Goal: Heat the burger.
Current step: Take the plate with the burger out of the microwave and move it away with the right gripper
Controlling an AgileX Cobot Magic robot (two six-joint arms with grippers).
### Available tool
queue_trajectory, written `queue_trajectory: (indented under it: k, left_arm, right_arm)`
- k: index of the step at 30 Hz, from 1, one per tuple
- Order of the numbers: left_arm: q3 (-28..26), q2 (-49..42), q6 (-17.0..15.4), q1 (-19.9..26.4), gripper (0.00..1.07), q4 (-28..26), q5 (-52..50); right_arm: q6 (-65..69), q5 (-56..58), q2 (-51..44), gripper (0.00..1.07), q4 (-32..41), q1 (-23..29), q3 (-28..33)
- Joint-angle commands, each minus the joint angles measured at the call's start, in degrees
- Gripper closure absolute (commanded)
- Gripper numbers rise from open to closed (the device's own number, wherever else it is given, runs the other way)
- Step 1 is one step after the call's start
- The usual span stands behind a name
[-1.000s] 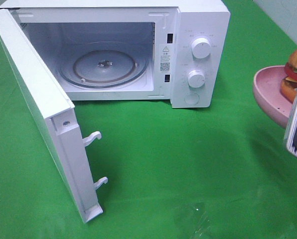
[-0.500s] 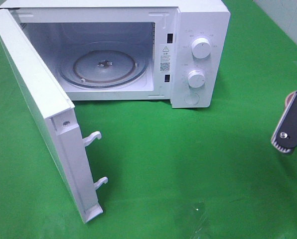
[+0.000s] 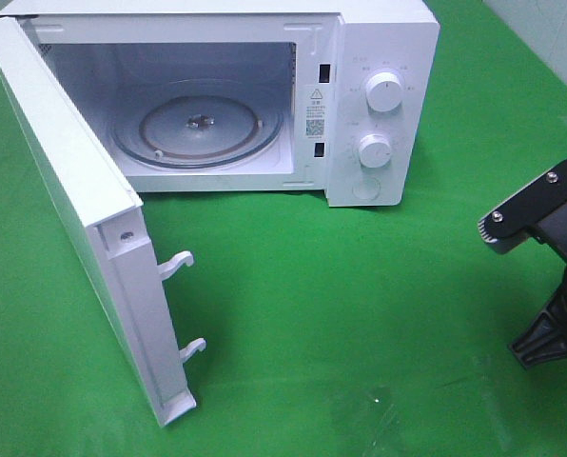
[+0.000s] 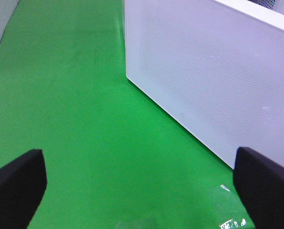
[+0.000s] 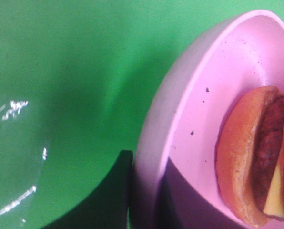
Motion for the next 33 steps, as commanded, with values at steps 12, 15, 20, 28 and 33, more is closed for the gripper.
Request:
queue_trajectory:
  k: [12,15,20,28,33]
  left_arm:
    - [0.2,-1.0,-0.1,0.1,0.06,-0.1,-0.3]
    - [0.2,-1.0,-0.1,0.1,0.06,-0.1,-0.3]
    - [0.2,-1.0,-0.1,0.1,0.06,-0.1,-0.3]
    - [0.2,-1.0,-0.1,0.1,0.06,-0.1,-0.3]
    - [0.2,-1.0,-0.1,0.1,0.06,-0.1,-0.3]
  right_arm:
    - [18.4,1.1,14.4,1.05,-13.3,-0.2,-0.8]
    - [20.3,0.7,17.0,1.05,-14.2,-0.2,-0.8]
    - [21.5,-0.9,20.5,1.05,-15.2,-0.3,-0.8]
    - [24.2,-6.9,26.8,1.04,-16.7,-5.7,-0.8]
    - [24.4,-8.2,28.4,0.99,-17.6,-8.4,-0.8]
